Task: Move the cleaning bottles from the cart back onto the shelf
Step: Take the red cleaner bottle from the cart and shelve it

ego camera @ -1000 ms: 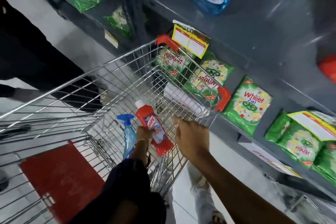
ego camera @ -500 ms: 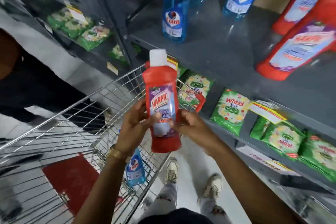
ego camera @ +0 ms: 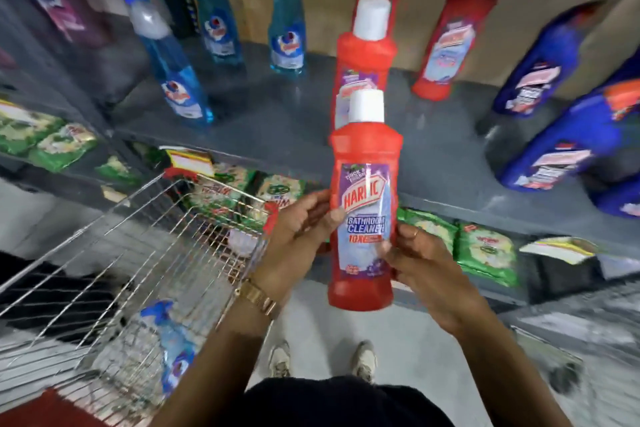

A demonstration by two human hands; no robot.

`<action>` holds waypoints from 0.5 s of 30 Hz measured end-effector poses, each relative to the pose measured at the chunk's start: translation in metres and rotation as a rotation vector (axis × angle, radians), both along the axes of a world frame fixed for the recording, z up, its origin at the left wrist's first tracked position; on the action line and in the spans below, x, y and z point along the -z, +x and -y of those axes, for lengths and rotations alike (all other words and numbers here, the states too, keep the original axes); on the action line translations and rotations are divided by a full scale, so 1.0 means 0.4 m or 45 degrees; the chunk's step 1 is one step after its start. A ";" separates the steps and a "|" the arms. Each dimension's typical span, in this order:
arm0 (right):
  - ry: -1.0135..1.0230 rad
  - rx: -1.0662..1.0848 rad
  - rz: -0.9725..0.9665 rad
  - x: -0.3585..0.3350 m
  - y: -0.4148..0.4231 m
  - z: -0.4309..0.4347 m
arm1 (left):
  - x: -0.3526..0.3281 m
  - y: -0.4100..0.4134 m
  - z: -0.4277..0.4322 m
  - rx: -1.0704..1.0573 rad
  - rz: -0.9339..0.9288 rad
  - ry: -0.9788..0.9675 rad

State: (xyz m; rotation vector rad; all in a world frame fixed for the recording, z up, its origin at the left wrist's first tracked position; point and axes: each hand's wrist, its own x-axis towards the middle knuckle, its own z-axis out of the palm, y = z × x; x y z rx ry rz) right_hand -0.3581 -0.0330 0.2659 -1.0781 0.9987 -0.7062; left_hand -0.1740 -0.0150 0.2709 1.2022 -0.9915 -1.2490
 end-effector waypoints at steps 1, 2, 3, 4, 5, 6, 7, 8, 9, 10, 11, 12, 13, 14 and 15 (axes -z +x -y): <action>-0.025 0.033 0.008 0.003 -0.024 0.009 | 0.003 -0.026 0.017 0.022 -0.010 -0.012; -0.050 0.063 0.021 0.006 -0.044 0.019 | 0.006 -0.049 0.034 0.040 -0.022 -0.015; -0.089 0.090 0.045 0.007 -0.066 0.037 | 0.005 -0.074 0.058 0.060 -0.027 -0.027; -0.136 0.112 0.071 0.010 -0.087 0.058 | 0.004 -0.096 0.085 0.079 -0.025 -0.053; -0.190 0.135 0.084 0.012 -0.104 0.083 | 0.004 -0.117 0.114 0.098 -0.008 -0.093; -0.253 0.160 0.076 0.011 -0.120 0.114 | 0.001 -0.138 0.149 0.114 0.023 -0.142; -0.316 0.182 0.057 0.012 -0.131 0.143 | -0.002 -0.155 0.181 0.117 0.055 -0.185; -0.380 0.208 0.039 0.012 -0.144 0.176 | -0.006 -0.172 0.214 0.111 0.085 -0.222; -0.432 0.234 0.024 0.013 -0.153 0.207 | -0.007 -0.187 0.244 0.103 0.109 -0.251; -0.466 0.255 0.018 0.016 -0.161 0.237 | -0.007 -0.203 0.273 0.097 0.134 -0.276; -0.491 0.273 0.017 0.019 -0.169 0.265 | -0.007 -0.219 0.301 0.093 0.151 -0.301; -0.504 0.290 0.020 0.026 -0.174 0.289 | -0.004 -0.233 0.325 0.094 0.163 -0.317; -0.515 0.312 0.022 0.034 -0.180 0.313 | -0.001 -0.248 0.349 0.096 0.163 -0.327; -0.527 0.339 0.016 0.042 -0.185 0.334 | 0.003 -0.262 0.371 0.099 0.158 -0.329; -0.542 0.365 0.003 0.050 -0.191 0.354 | 0.007 -0.274 0.393 0.099 0.156 -0.334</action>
